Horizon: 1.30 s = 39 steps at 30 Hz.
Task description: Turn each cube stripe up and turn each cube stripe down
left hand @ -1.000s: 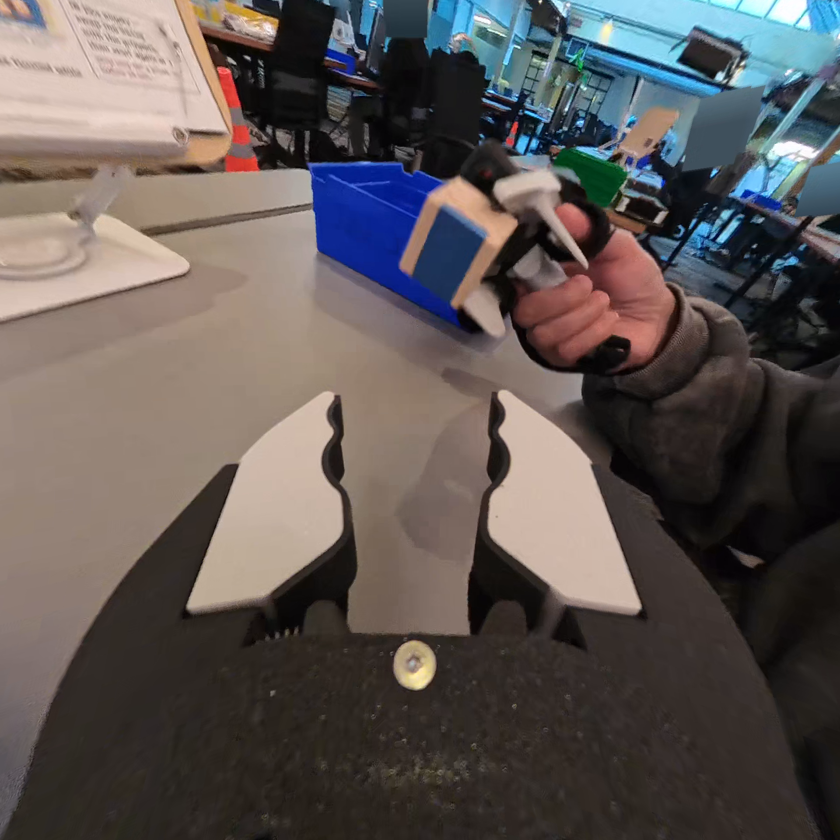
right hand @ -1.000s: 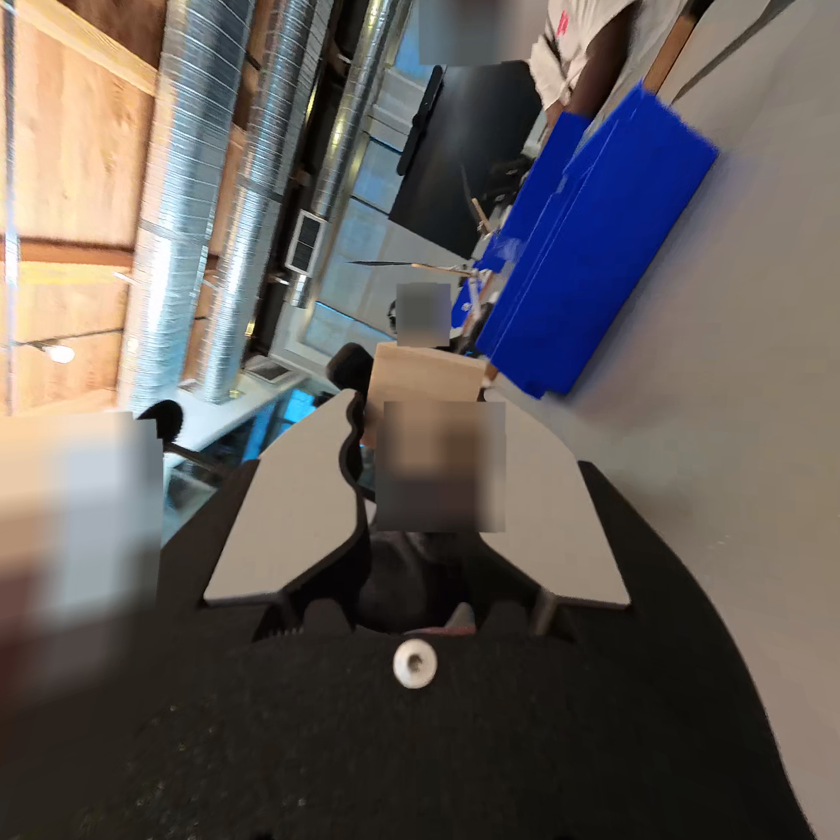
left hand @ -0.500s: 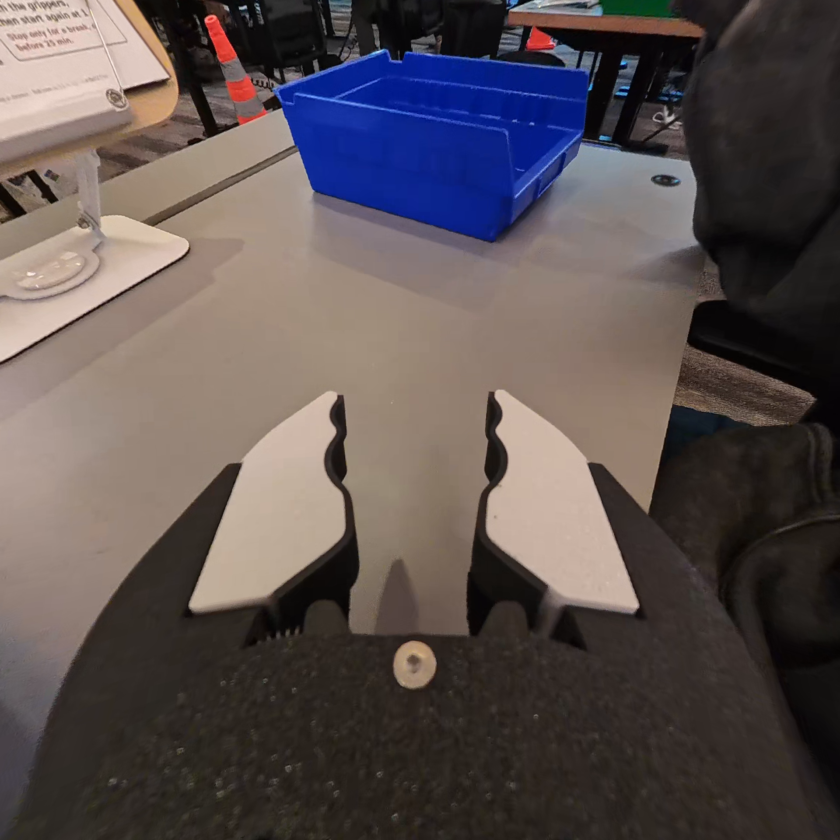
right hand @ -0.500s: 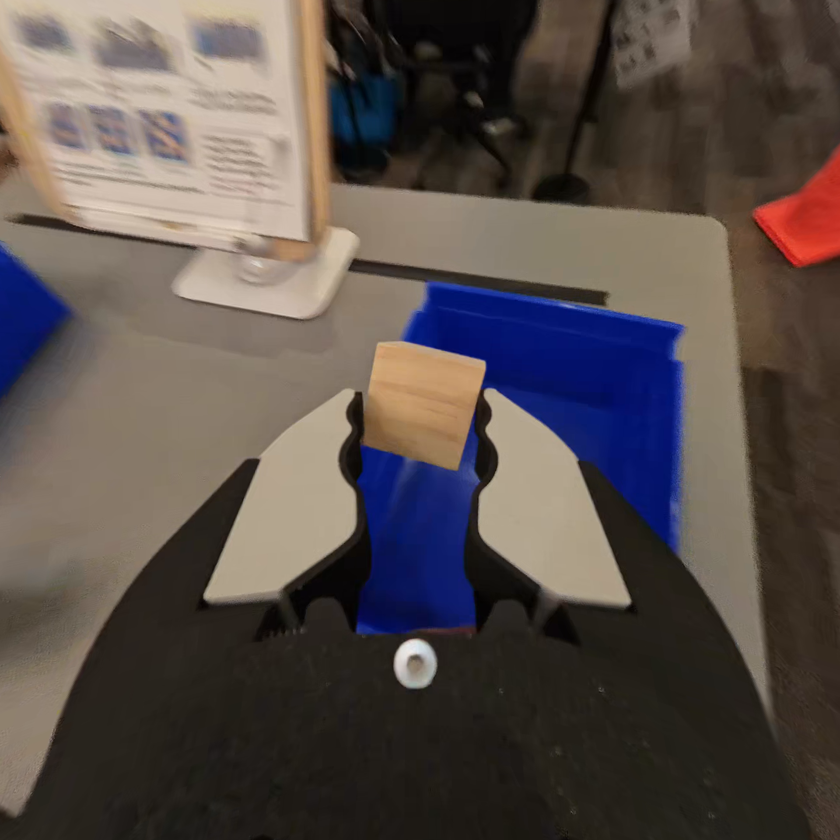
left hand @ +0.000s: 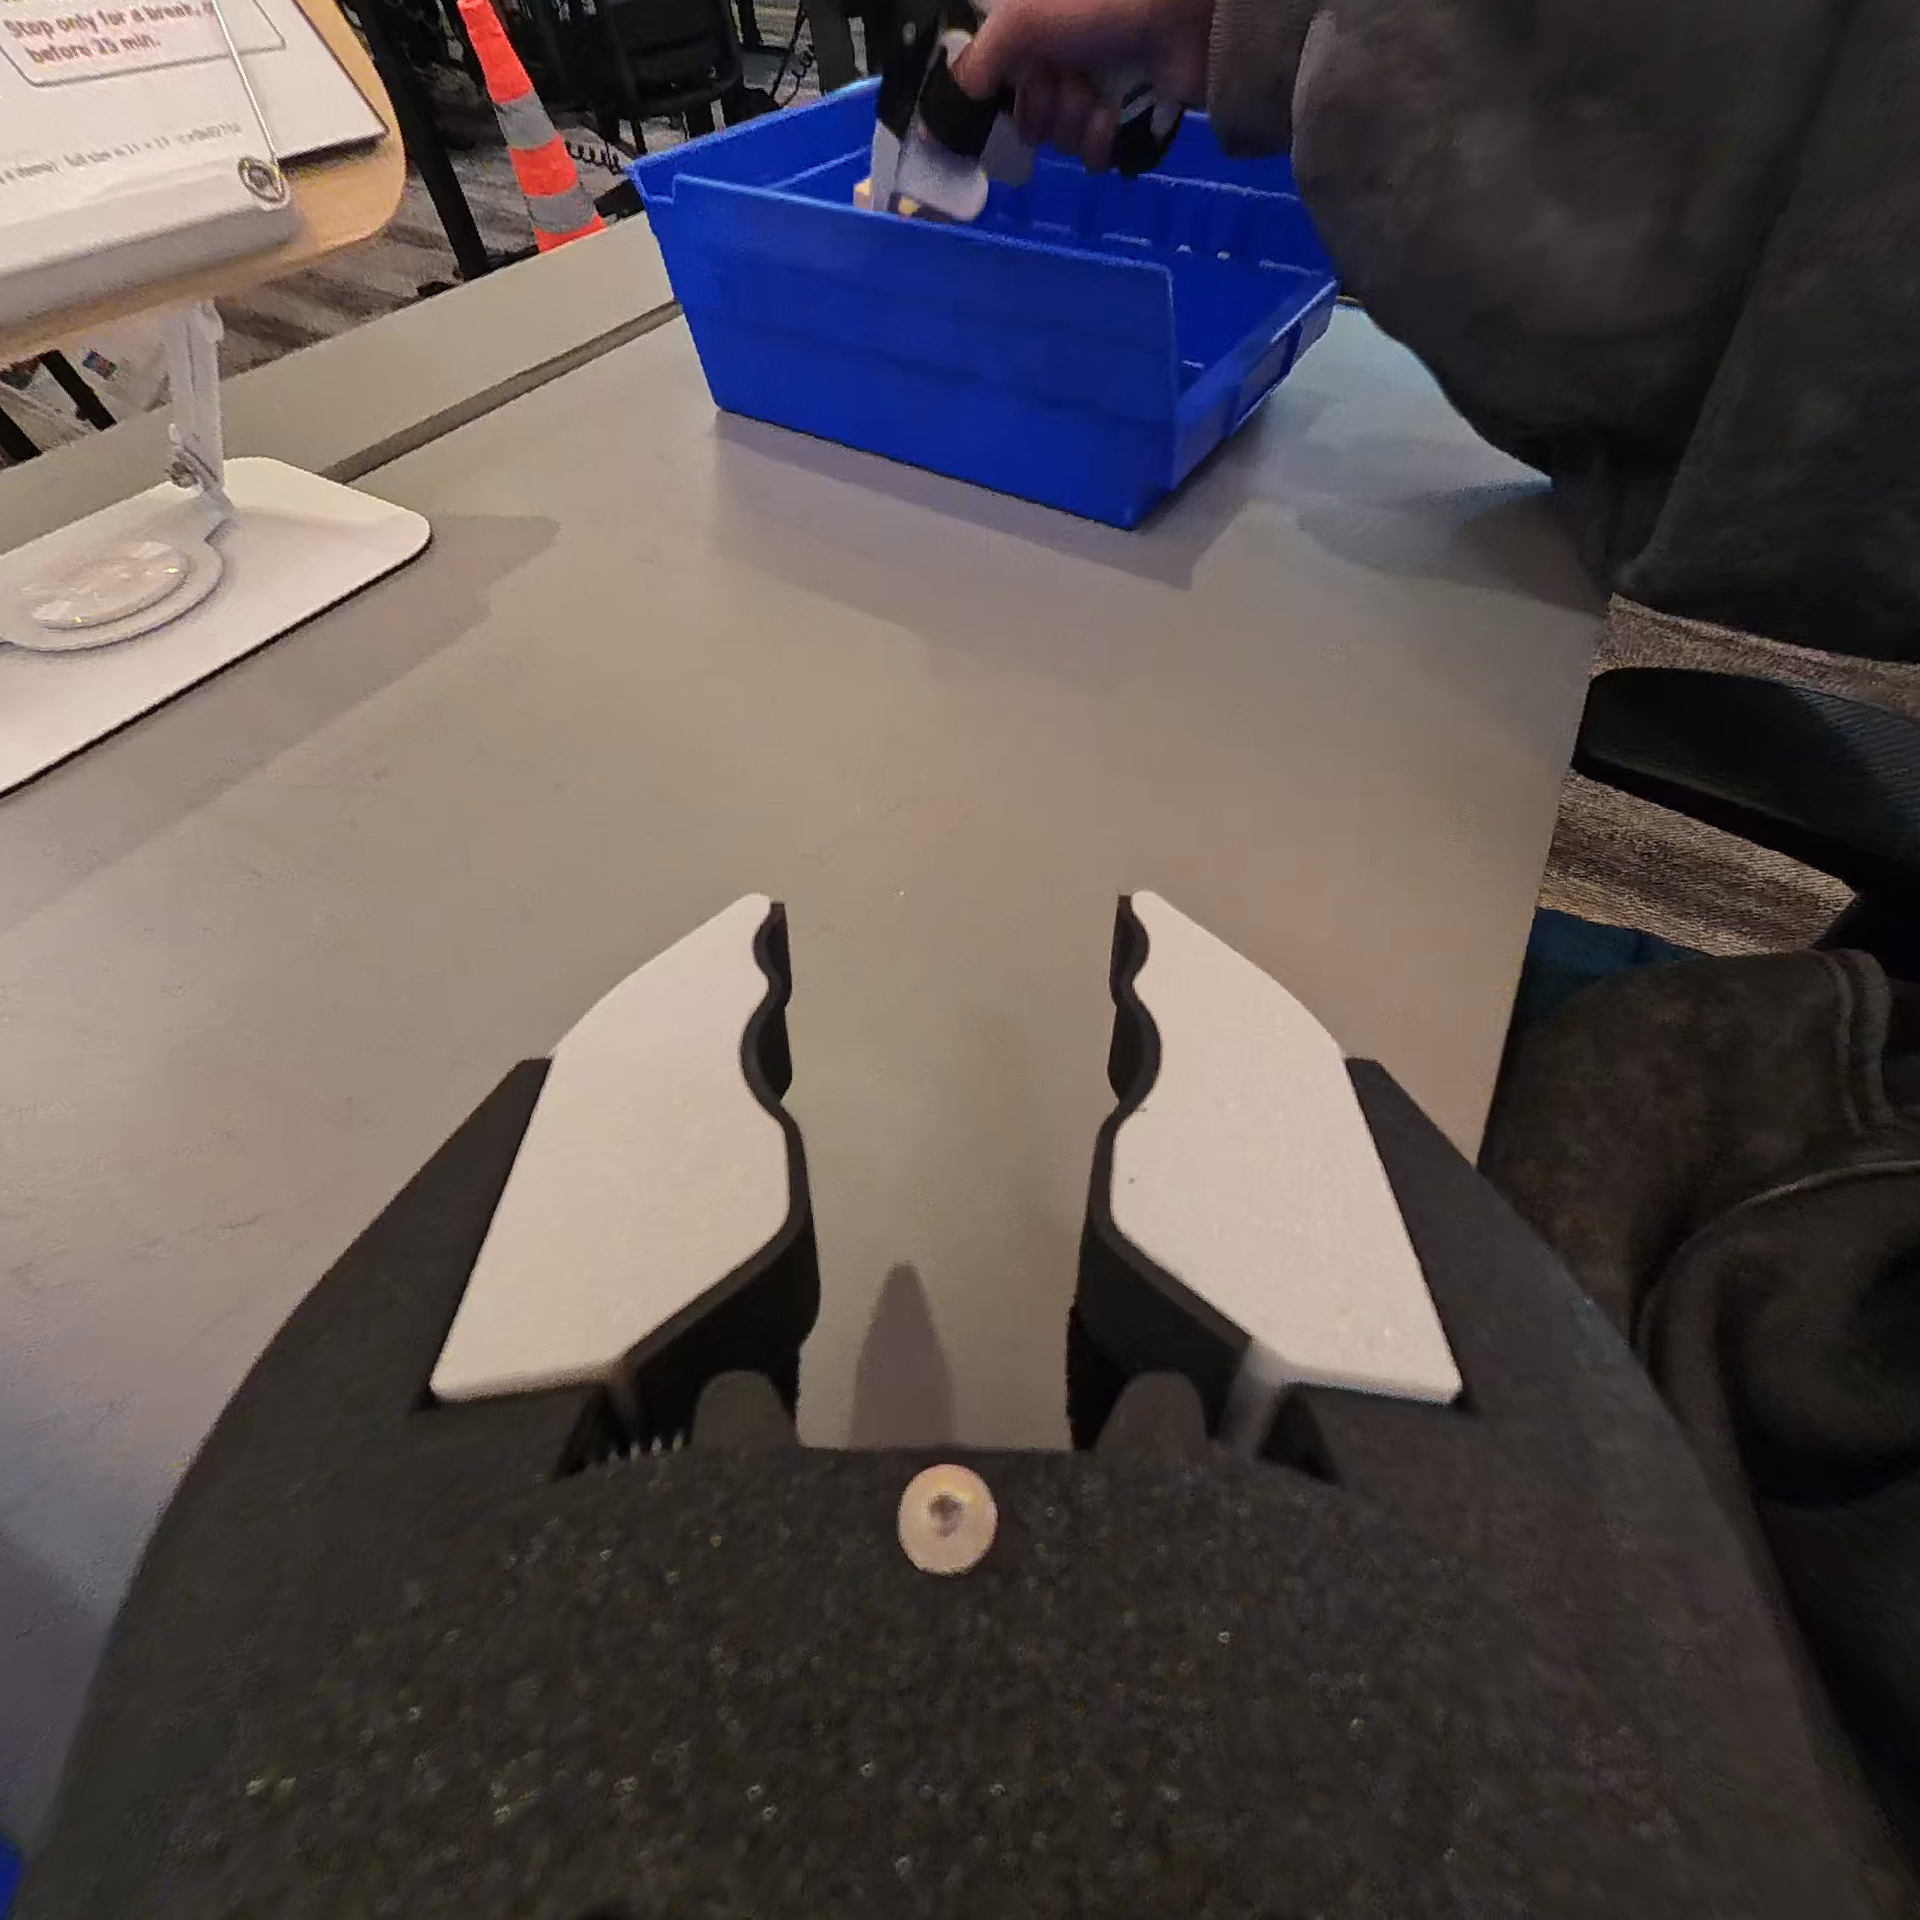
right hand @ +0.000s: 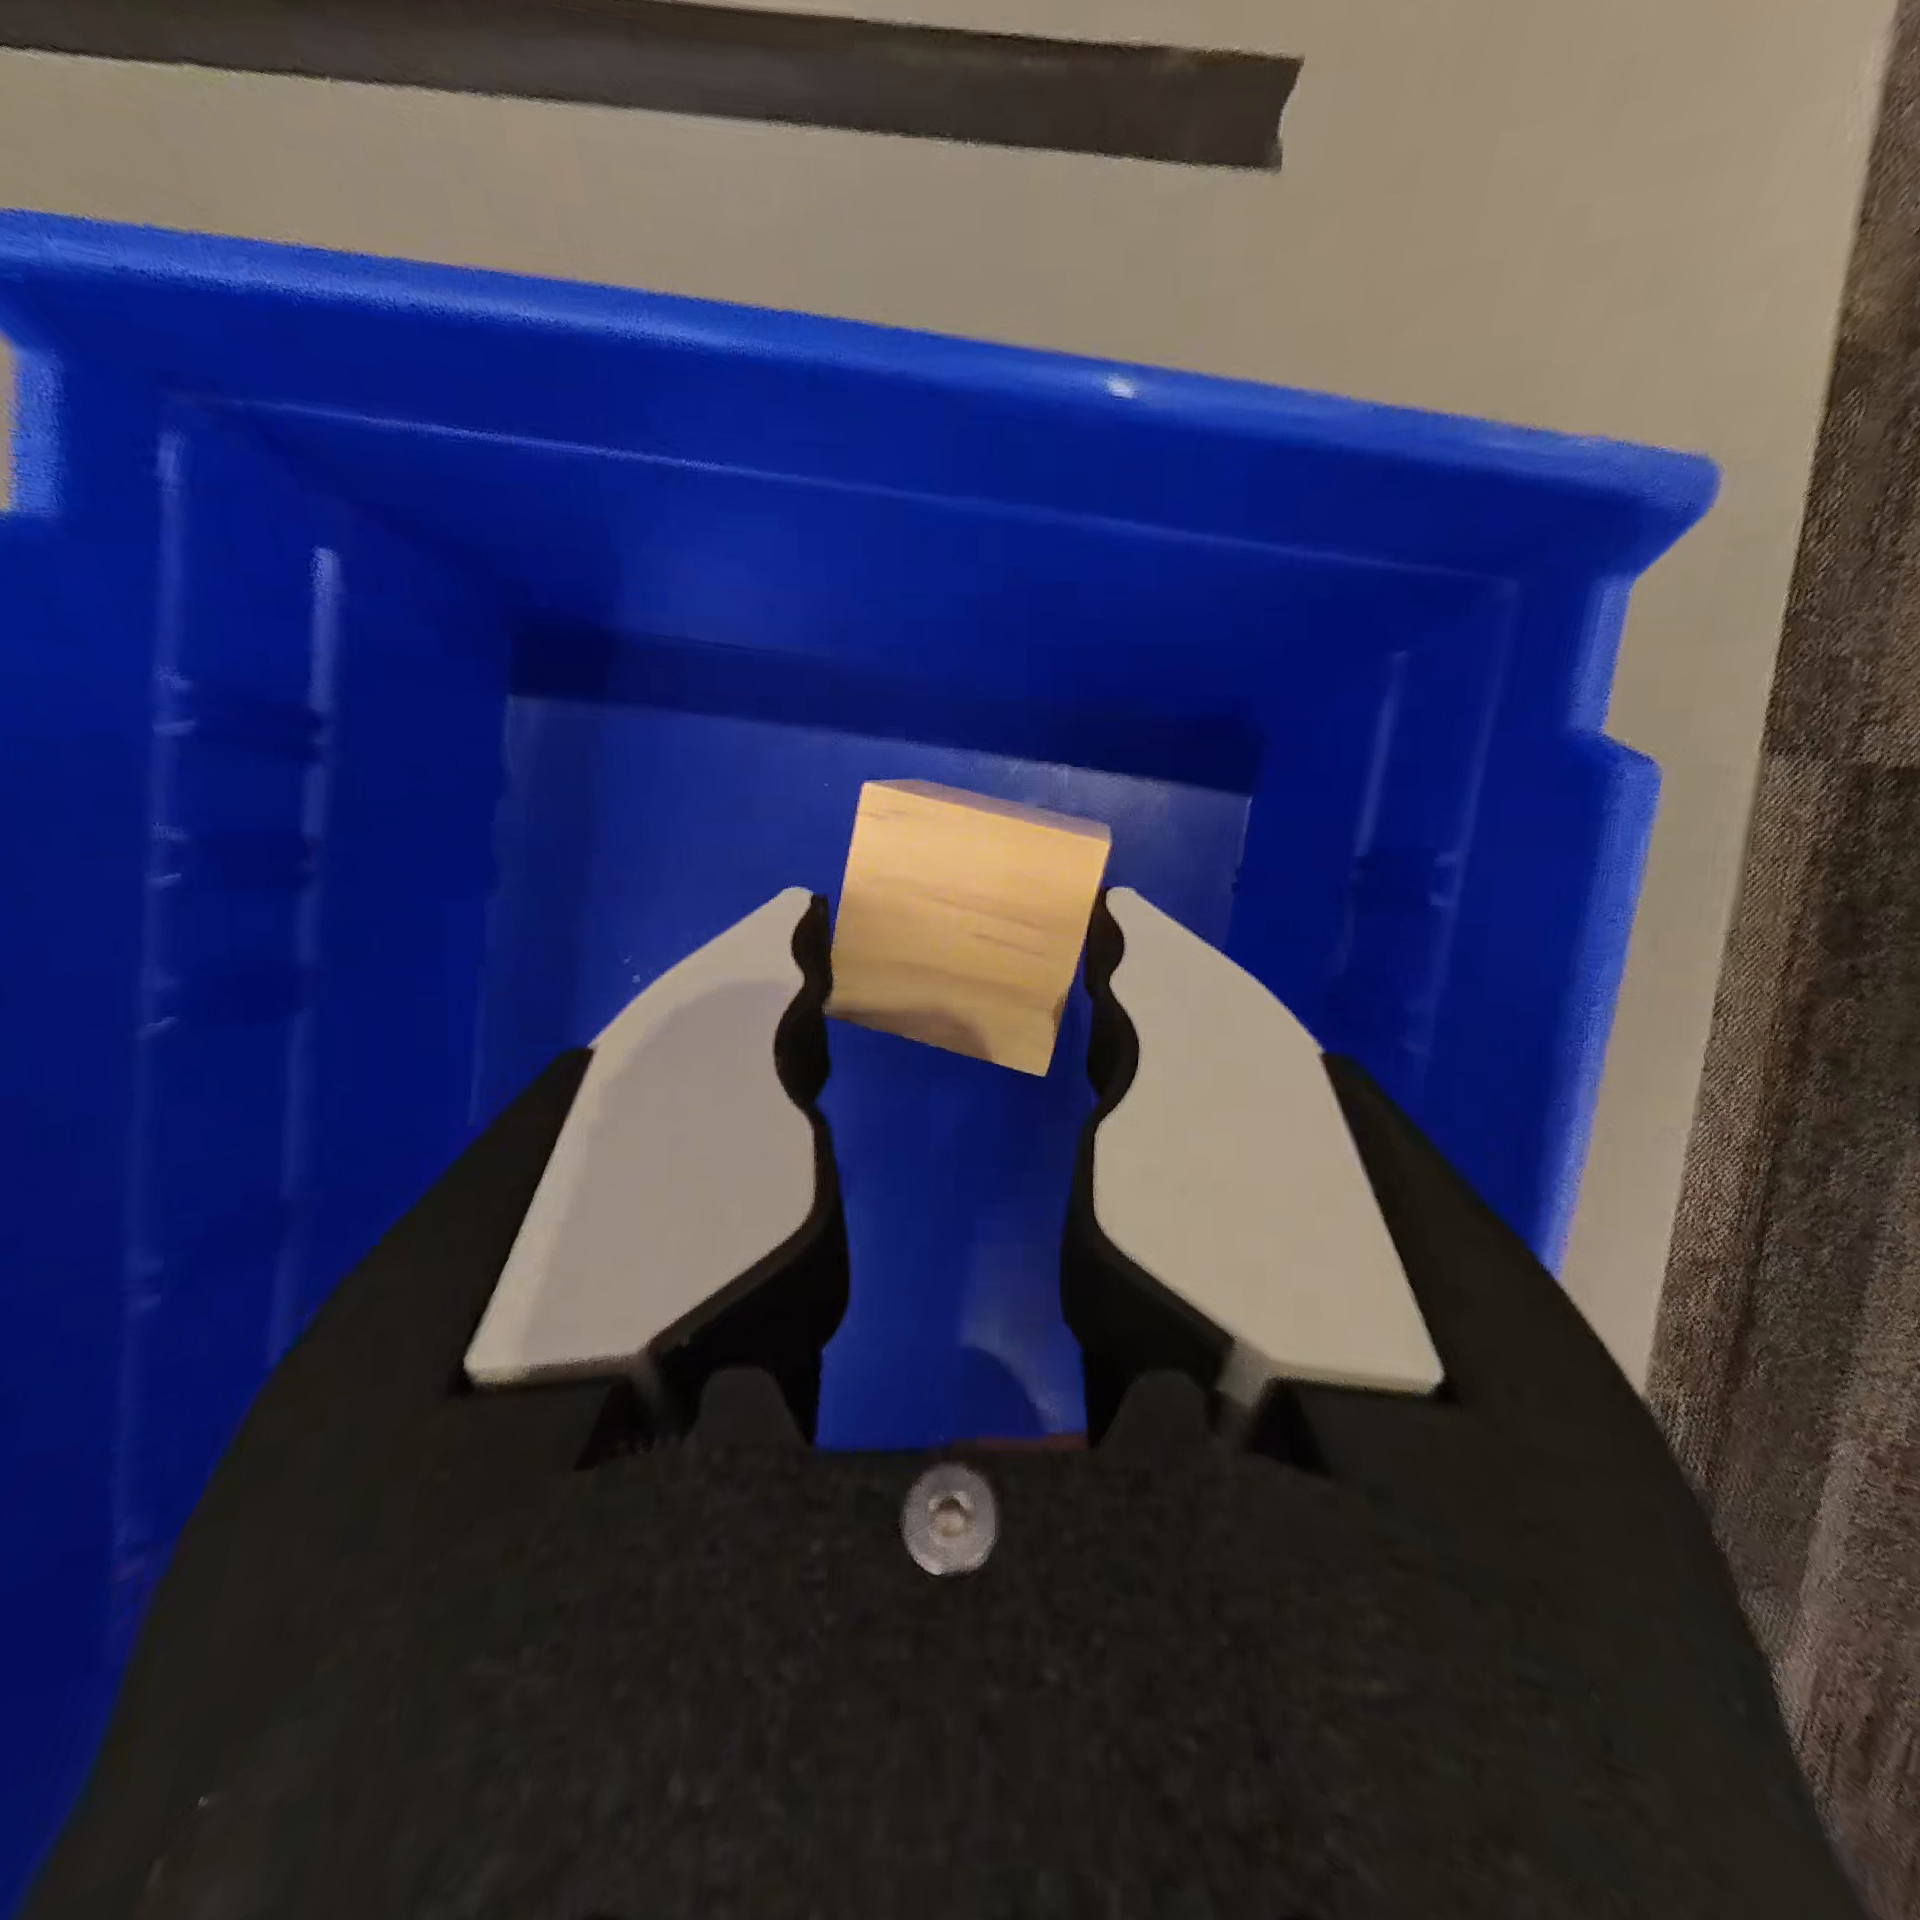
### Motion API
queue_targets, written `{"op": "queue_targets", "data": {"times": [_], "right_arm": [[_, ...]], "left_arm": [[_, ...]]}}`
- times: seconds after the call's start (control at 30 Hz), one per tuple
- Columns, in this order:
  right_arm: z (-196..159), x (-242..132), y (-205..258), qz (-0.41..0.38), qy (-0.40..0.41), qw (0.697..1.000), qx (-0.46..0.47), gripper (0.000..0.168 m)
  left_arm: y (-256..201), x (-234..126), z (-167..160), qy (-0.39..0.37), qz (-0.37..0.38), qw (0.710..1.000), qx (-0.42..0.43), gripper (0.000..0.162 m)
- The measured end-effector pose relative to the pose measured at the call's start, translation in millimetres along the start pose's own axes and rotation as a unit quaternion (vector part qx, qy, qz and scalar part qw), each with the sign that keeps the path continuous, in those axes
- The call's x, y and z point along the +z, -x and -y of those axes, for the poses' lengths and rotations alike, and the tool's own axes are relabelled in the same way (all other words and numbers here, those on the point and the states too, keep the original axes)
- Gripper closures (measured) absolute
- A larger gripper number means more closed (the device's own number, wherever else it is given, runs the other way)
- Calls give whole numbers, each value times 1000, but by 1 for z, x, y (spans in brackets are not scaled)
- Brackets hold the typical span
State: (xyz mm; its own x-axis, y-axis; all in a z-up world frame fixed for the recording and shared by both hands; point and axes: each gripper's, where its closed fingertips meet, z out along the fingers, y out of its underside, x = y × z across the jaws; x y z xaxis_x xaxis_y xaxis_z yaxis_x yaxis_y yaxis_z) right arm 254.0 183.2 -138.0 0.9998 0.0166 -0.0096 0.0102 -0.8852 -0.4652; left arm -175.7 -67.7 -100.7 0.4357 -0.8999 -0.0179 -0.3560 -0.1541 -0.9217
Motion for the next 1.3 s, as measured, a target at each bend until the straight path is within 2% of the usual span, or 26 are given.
{"op": "queue_targets", "data": {"times": [0.2, 0.37, 0.4, 0.5, 0.57, 0.63, 0.7, 0.77, 0.83, 0.9, 0.93, 1.0, 1.07, 1.17, 1.23, 1.3], "right_arm": [[-16, 28, -7, 0, 32, 999, 12, 120], [-15, 28, -8, 12, 23, 1000, 16, 119], [-14, 26, -10, 4, 19, 1000, 6, 112], [6, -12, -8, -14, -43, 999, -20, 106], [23, -63, 9, -16, -136, 989, -48, 110], [26, -119, 51, 24, -234, 969, -72, 111], [5, -162, 119, 117, -310, 938, -105, 112], [-39, -183, 196, 240, -336, 900, -138, 112], [-100, -183, 268, 370, -299, 863, -169, 110], [-152, -174, 318, 463, -270, 826, -174, 112], [-169, -165, 331, 479, -260, 821, -169, 113], [-189, -144, 339, 449, -245, 838, -192, 116], [-193, -139, 339, 422, -261, 842, -215, 125], [-196, -136, 340, 430, -247, 845, -202, 125], [-196, -138, 341, 438, -244, 843, -197, 125], [-196, -137, 340, 435, -244, 845, -193, 125]], "left_arm": [[1, 1, -4, 7, -1, 1000, 3, 103], [0, 3, -6, 13, -5, 1000, 1, 102], [0, 4, -8, 16, -5, 1000, 0, 102], [1, 4, -10, 20, -2, 1000, -1, 101], [3, 4, -10, 18, 3, 1000, -2, 102], [7, 3, -9, 17, 12, 1000, -4, 102], [11, 3, -10, 18, 22, 1000, -11, 101], [14, 3, -10, 17, 27, 999, -20, 101], [18, 4, -11, 18, 35, 999, -30, 101], [20, 4, -13, 22, 40, 998, -35, 101], [21, 4, -14, 25, 42, 998, -36, 101], [22, 4, -16, 32, 49, 998, -33, 102], [24, 3, -15, 36, 58, 997, -26, 102], [32, -9, -11, 58, 76, 995, -37, 102], [53, -34, 5, 57, 113, 991, -49, 102], [97, -74, 20, 60, 188, 979, -56, 102]]}}
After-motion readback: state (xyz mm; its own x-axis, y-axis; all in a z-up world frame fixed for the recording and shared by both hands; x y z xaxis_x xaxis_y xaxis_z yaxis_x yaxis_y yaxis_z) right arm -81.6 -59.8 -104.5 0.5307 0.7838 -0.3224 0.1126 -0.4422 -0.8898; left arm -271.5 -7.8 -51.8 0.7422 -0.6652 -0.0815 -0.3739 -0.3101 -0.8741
